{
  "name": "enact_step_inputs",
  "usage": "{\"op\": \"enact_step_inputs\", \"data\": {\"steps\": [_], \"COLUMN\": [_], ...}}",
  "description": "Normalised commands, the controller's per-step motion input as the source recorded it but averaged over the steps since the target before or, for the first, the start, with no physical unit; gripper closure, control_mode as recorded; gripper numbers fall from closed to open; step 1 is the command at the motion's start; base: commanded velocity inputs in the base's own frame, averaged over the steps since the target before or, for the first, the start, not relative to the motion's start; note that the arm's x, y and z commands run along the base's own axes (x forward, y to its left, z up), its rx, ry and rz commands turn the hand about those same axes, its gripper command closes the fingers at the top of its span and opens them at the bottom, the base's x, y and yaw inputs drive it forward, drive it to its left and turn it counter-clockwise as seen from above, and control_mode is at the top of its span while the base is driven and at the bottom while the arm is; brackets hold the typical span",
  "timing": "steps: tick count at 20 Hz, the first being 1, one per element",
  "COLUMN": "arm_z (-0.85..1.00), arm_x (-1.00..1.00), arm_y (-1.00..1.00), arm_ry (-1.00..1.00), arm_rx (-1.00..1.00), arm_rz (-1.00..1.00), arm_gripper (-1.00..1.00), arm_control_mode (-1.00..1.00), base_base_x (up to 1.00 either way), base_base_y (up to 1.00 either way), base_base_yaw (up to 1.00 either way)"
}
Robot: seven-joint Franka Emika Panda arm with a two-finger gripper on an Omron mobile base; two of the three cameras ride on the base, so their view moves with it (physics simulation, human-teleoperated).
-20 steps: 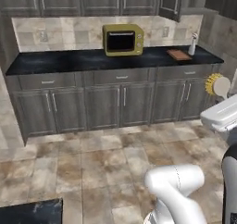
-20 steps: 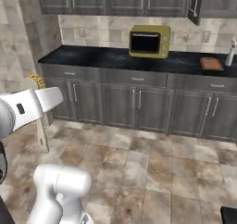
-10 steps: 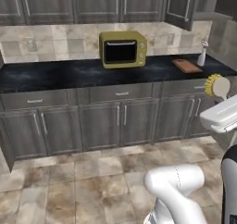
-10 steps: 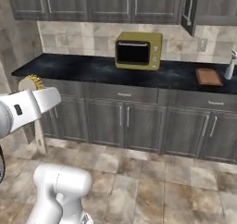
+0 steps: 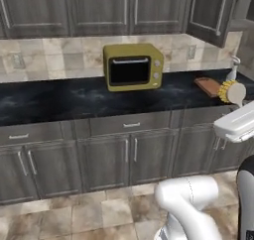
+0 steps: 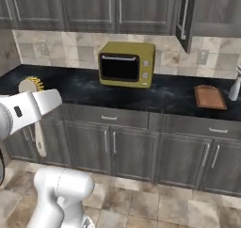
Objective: Grab the spray bottle from the cabinet, then place it next to the cutting board for sanitizing. Then grab the dish brush from the countertop next to the sink and place it next to the cutting board.
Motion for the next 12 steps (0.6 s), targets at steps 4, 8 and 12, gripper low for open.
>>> {"op": "enact_step_inputs", "data": {"steps": [4,8,12], "arm_z": [0.00,0.00,0.00], "arm_x": [0.00,0.00,0.00], "arm_y": [0.00,0.00,0.00], "arm_ry": [0.00,0.00,0.00], "arm_rx": [0.00,0.00,0.00], "arm_rz": [0.00,0.00,0.00], "arm_gripper": [1.00,1.00,1.00], "arm_control_mode": [1.00,1.00,1.00], "base_base_x": [0.92,0.92,0.38], "base_base_y": [-0.82,-1.00,-1.00], "base_base_yaw": [0.00,0.00,0.00]}}
